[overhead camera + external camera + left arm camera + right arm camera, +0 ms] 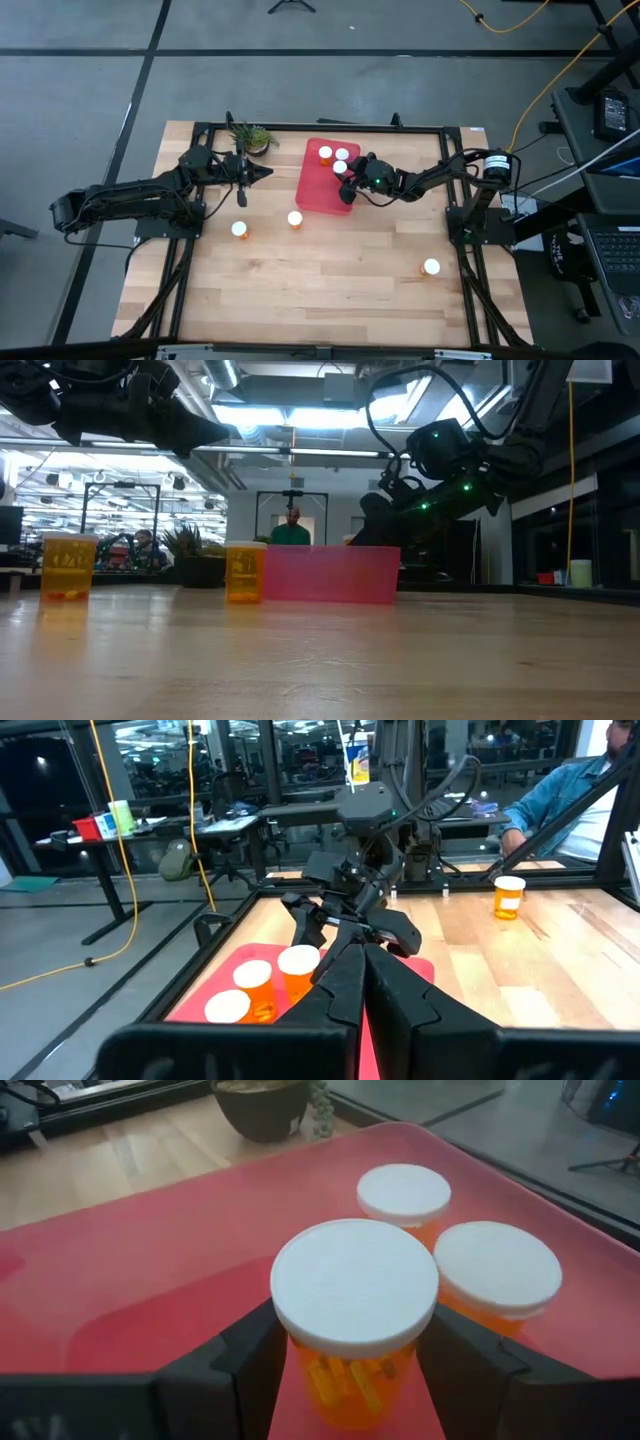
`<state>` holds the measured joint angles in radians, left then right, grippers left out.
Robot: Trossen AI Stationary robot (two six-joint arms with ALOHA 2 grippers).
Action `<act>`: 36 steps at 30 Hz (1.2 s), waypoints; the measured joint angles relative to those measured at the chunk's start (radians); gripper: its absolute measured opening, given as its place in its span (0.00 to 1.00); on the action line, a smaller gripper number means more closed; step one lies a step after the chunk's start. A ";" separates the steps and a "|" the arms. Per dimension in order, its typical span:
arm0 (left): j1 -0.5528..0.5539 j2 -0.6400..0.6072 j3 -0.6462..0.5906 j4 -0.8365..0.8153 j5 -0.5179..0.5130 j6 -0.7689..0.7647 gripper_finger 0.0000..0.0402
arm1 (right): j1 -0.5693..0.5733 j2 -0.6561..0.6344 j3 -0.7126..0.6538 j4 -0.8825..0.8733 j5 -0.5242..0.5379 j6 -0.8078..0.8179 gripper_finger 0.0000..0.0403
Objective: Pick and place pill bottles into a basket
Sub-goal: Put the orange pill bottle into the red bin
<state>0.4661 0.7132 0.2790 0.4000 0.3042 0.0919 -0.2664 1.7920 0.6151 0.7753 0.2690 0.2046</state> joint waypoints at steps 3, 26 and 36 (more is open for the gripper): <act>0.000 0.000 0.000 0.000 0.000 0.000 0.02 | 0.000 0.000 0.000 -0.003 0.000 -0.002 0.51; 0.000 0.000 0.000 0.000 0.000 0.000 0.03 | 0.000 0.000 0.032 -0.052 -0.003 -0.103 0.51; 0.000 0.000 0.000 0.000 0.000 0.000 0.02 | -0.016 0.000 0.081 -0.179 -0.087 -0.131 0.51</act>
<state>0.4664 0.7132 0.2790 0.4001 0.3042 0.0919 -0.2829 1.7920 0.6964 0.5959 0.1824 0.0737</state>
